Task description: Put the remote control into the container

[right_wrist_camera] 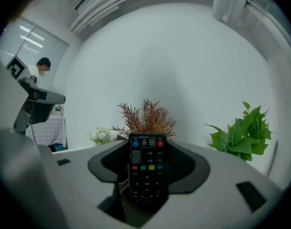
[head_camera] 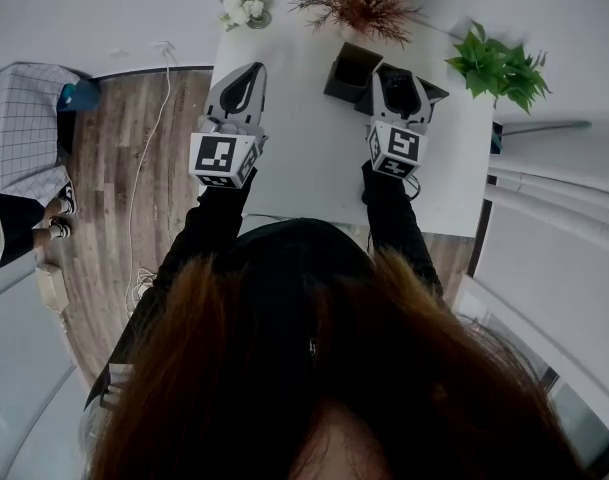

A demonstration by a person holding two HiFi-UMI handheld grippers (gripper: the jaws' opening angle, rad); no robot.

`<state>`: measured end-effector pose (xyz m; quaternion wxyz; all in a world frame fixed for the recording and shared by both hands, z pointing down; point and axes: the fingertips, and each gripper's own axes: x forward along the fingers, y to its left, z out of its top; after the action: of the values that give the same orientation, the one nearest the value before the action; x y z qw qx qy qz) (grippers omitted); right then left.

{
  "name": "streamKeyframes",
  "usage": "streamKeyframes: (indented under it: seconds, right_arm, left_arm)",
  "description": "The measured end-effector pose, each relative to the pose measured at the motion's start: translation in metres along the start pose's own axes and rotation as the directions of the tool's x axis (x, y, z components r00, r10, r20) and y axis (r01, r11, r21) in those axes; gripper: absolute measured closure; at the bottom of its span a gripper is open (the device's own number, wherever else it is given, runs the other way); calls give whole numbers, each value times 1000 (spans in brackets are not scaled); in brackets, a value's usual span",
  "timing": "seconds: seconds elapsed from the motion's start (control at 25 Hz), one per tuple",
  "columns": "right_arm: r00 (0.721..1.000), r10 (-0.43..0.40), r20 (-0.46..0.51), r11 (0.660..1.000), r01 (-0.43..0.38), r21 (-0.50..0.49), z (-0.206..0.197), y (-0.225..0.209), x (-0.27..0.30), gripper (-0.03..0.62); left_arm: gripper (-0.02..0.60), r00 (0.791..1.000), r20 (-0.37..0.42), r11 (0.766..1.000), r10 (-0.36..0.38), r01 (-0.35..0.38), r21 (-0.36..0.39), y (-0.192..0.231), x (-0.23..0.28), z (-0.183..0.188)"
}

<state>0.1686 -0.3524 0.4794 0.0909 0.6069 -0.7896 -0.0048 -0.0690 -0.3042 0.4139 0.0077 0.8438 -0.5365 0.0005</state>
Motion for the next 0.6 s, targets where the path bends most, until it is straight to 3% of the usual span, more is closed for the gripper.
streamKeyframes:
  seconds: [0.28,0.52,0.6]
  right_arm:
    - [1000,9,-18,1000,-9,12,1,-1,1,350]
    - [995,25,97,999,-28,33,40,-6,-3,354]
    - [991,13,133,999,-18,39,54,-11,-8,424]
  left_arm:
    - [572,1000,7,1000,1,-1,-2,-2,-4,3]
    - [572,1000,20,1000,5,-5,4,-3,-7,9]
    - [572,1000,27,1000,3,-3,7,-5,-7,12]
